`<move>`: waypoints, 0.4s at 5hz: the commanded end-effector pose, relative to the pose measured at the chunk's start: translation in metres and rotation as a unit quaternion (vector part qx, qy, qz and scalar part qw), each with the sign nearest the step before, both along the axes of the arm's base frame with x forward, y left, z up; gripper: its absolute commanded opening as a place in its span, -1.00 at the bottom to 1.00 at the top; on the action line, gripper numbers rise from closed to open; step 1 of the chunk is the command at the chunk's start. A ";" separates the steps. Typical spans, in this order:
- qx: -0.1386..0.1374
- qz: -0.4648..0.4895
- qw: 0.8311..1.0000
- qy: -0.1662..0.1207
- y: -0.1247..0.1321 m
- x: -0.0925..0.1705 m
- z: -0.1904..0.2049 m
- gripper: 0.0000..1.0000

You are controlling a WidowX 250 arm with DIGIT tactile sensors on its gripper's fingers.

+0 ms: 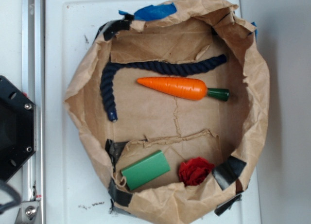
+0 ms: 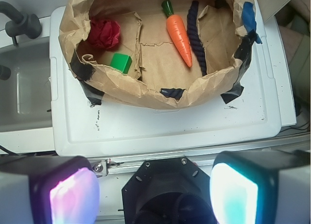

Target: Grab the red paper.

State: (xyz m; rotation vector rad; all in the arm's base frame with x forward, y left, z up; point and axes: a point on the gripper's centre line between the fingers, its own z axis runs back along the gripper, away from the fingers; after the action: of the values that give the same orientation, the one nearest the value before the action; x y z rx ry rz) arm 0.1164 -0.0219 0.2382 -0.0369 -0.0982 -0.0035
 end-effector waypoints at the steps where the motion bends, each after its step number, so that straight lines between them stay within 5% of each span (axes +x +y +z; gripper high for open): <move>1: 0.000 0.000 1.000 0.000 0.000 0.000 0.000 1.00; 2: 0.015 0.004 1.000 -0.006 0.001 0.047 -0.005 1.00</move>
State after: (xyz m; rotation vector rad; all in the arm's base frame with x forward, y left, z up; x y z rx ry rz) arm 0.1621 -0.0246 0.2206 -0.0033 -0.0646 -0.0224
